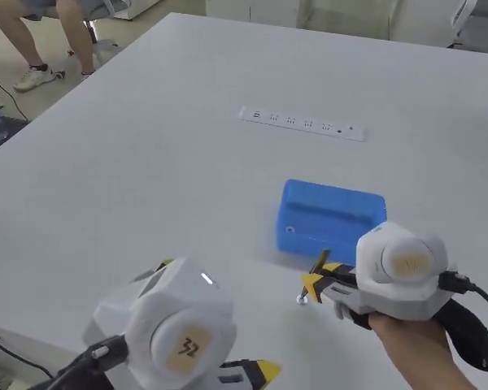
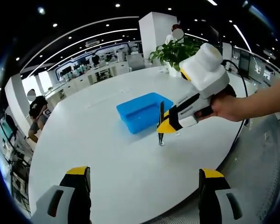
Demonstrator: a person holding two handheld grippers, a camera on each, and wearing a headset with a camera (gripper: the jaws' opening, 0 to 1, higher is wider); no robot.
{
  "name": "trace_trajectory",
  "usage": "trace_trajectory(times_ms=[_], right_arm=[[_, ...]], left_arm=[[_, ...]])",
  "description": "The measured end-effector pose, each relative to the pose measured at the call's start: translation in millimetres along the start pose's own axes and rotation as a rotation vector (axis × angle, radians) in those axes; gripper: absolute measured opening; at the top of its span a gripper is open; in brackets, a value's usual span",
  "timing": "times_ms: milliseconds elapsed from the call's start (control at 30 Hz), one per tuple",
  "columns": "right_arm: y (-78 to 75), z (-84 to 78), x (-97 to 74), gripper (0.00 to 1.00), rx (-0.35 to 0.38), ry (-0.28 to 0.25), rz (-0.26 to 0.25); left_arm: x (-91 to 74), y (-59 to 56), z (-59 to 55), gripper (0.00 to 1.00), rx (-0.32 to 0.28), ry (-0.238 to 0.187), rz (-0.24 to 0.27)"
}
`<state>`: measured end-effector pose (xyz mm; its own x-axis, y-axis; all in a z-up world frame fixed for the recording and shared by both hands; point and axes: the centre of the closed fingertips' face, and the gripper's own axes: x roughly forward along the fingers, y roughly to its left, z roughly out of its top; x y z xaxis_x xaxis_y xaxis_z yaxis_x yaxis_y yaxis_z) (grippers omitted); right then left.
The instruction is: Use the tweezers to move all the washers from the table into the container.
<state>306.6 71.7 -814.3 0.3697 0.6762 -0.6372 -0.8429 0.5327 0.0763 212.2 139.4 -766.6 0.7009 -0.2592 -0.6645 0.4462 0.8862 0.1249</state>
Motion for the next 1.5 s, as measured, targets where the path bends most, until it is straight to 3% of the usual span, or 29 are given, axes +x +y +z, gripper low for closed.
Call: trace_trajectory(times_ms=[333,867,1500], right_arm=[[-0.2,13.4,-6.3,0.04,-0.005,-0.006,0.007],[-13.0,49.9,-24.8,0.04,0.066,-0.101,0.001],[-43.9,90.5,-15.3,0.04,0.037,-0.159,-0.057]], left_arm=[[-1.0,2.0,0.6,0.99,0.004,-0.003,-0.005],[3.3,0.0,1.3,0.99,0.013,0.005,-0.016],[6.2,-2.8,-6.0,0.99,0.012,0.031,-0.028]])
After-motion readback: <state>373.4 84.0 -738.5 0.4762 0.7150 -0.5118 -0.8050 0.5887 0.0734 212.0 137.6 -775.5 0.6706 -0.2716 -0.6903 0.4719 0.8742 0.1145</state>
